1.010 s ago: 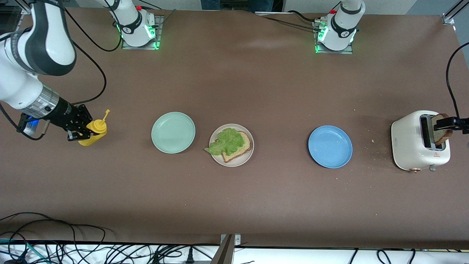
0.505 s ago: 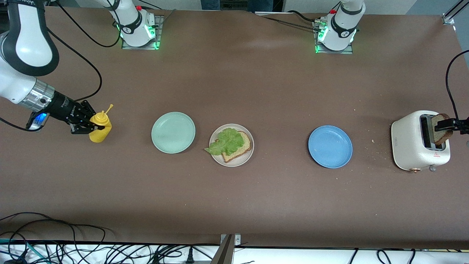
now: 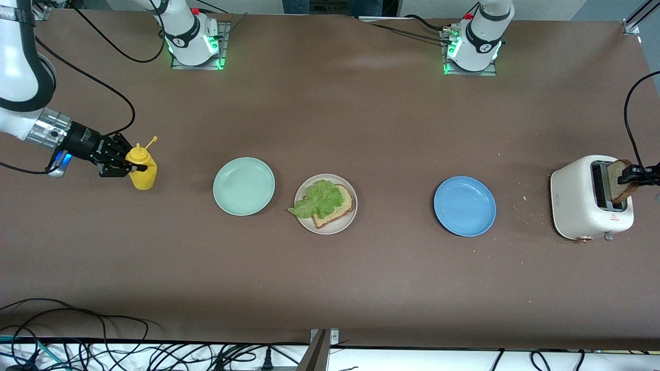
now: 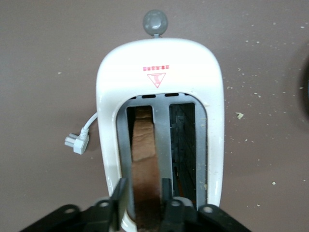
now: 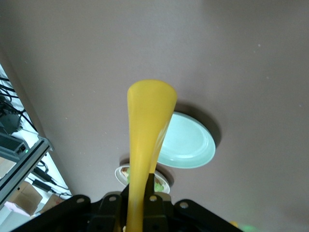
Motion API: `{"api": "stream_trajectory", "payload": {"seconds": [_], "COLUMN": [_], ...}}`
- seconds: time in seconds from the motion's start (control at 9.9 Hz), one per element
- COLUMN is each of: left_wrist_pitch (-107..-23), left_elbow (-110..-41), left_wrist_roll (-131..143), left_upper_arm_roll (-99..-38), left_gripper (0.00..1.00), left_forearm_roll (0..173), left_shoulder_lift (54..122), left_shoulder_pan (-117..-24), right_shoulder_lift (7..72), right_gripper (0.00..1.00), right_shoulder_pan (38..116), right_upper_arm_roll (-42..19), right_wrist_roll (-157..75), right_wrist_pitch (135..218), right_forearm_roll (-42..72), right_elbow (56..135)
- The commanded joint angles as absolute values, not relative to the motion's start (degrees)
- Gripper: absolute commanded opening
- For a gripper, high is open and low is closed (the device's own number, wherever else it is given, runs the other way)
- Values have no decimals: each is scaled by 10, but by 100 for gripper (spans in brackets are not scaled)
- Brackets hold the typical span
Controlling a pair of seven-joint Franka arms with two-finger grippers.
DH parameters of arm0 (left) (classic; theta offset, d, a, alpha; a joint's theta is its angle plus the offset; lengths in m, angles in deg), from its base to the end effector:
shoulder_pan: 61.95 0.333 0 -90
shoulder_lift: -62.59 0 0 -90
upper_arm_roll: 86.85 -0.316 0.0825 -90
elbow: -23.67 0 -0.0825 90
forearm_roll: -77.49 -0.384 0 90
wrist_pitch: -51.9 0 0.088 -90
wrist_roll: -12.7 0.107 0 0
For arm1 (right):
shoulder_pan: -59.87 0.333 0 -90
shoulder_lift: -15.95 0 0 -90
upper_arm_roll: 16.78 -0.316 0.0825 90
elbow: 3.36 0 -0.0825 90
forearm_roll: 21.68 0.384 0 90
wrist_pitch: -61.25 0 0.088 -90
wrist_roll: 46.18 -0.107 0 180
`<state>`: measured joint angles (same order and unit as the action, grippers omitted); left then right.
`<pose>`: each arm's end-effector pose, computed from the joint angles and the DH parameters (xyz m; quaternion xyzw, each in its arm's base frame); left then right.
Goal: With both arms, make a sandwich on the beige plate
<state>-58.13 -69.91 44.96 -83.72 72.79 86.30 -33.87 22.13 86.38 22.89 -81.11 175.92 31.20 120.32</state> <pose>0.5903 0.2852 0.3696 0.9946 -0.0784 -0.0679 0.0069 0.5330 -0.0716 0.3574 -0.7277 0.5823 0.1638 0.3234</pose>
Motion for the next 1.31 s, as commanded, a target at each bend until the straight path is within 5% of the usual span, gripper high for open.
{"api": "stream_trajectory", "payload": {"seconds": [0.0,0.71,1.21], "left_wrist_pitch": [-574,-422,-357], "left_elbow": [-710,-575,-538], "left_wrist_roll": [470,469,421], "left_upper_arm_roll": [-830,-825,-826], "left_gripper": [0,0,0], "left_forearm_roll": [749,784,919], "left_shoulder_lift": [847,849,857], "left_shoulder_pan": [-330,-376,-458], "right_shoulder_lift": [241,438,536], "right_gripper": [0,0,0], "right_shoulder_pan": [846,812,796], "right_upper_arm_roll": [231,228,224], "right_wrist_roll": [-794,-747,-704], "right_wrist_pitch": [1694,1531,1517], "right_forearm_roll": [370,476,514], "right_elbow": [1206,1113,1060]}}
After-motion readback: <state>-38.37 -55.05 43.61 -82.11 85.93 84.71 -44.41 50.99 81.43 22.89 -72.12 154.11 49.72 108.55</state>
